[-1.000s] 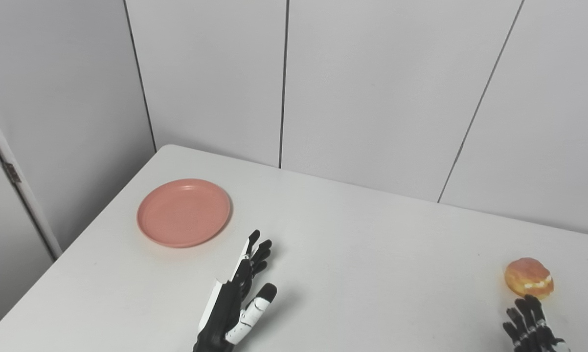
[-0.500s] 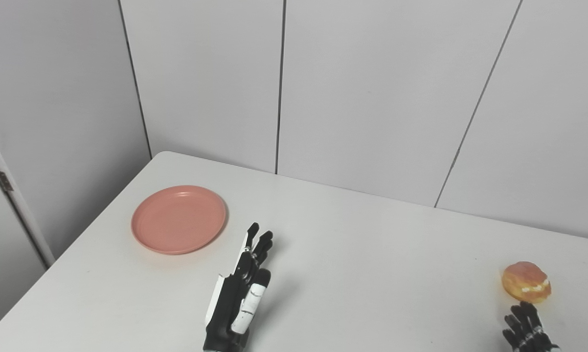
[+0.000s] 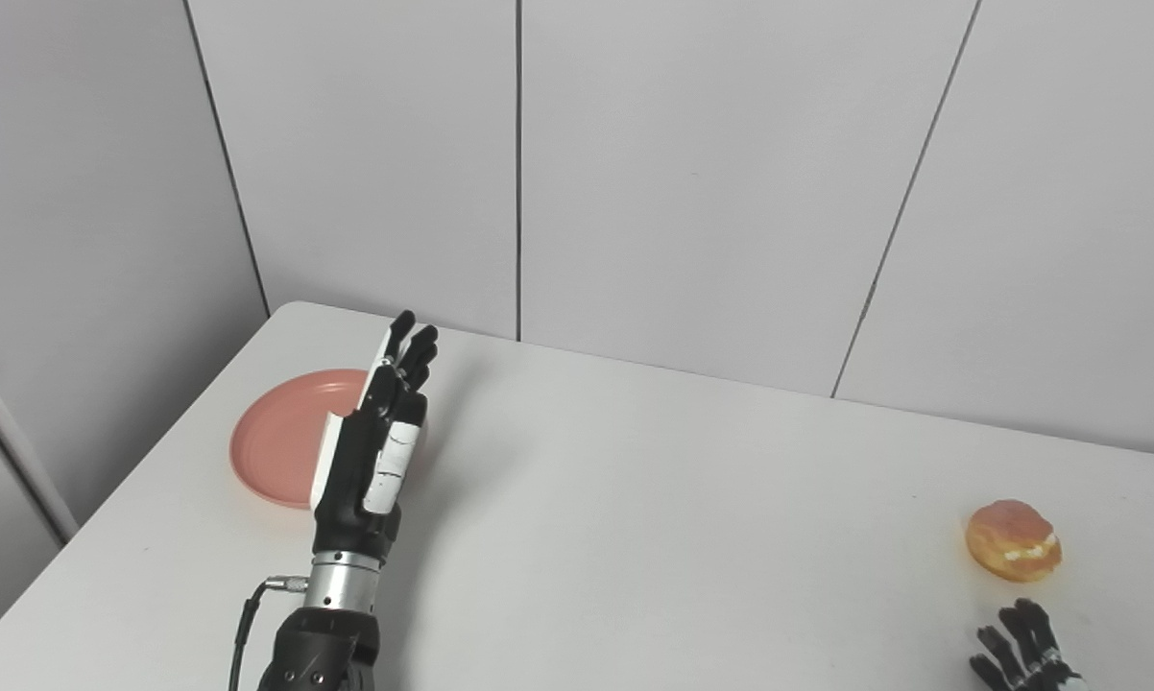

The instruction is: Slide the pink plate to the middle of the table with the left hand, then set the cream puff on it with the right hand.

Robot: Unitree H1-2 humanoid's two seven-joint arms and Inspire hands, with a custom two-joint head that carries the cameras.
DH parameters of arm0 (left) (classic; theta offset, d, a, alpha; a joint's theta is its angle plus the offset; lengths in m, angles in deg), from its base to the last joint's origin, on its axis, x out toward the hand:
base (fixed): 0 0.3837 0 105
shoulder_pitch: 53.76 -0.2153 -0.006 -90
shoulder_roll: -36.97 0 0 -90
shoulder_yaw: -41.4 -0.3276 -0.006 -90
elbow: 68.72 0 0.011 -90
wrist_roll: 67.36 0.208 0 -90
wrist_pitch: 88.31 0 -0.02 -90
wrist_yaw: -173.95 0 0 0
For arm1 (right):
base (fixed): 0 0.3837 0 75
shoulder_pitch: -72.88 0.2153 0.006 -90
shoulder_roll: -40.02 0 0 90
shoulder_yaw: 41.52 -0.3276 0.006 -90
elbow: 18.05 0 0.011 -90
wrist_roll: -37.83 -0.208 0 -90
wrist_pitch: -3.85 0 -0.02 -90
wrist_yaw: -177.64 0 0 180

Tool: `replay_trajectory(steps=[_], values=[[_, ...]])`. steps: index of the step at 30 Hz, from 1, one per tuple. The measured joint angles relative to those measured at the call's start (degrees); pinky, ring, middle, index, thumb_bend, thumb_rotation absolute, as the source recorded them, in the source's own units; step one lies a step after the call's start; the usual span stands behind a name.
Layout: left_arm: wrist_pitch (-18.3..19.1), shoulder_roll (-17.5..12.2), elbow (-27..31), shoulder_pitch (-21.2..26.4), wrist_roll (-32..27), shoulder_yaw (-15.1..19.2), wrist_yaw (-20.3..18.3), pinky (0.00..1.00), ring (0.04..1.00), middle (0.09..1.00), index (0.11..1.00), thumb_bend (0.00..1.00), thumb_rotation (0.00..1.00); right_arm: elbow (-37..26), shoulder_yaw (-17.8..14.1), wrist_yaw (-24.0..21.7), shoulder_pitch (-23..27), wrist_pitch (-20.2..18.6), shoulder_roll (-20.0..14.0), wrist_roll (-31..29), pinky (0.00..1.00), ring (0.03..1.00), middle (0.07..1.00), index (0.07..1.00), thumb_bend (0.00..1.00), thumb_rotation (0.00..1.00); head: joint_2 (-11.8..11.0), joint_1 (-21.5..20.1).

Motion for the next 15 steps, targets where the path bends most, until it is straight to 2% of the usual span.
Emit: replay_trajectory(steps=[2, 6, 11, 15], values=[[0.39, -0.98, -0.05, 2.16, -0.41, 0.49, -0.01, 0.97, 0.944, 0.938, 0.952, 0.93, 0.86, 0.06, 0.22, 0.04, 0.14, 0.0, -0.02, 0.0, 0.92, 0.936, 0.958, 0.962, 0.78, 1.0, -0.17, 0.09], [-0.29, -4.45, -2.81, 6.76, -1.51, 2.3, -0.2, 0.96, 0.939, 0.925, 0.925, 0.94, 0.84, 0.03, 0.85, 0.05, 0.34, -0.13, -0.17, 0.03, 0.91, 0.926, 0.949, 0.959, 0.78, 1.0, 0.0, 0.26], [-1.96, -8.01, -9.82, 7.89, -2.23, 4.74, -0.21, 0.9, 0.911, 0.879, 0.864, 0.98, 0.84, 0.02, 0.92, 0.12, 0.29, -0.13, -0.39, 0.01, 0.92, 0.927, 0.953, 0.964, 0.78, 1.0, 0.17, 0.44], [-3.8, -11.04, -15.58, 8.94, -2.83, 6.08, -0.38, 0.95, 0.9, 0.857, 0.852, 1.0, 0.83, -0.01, 1.21, 0.1, 0.21, -0.13, -0.91, -0.02, 0.91, 0.919, 0.946, 0.962, 0.77, 1.0, 0.18, 0.35]])
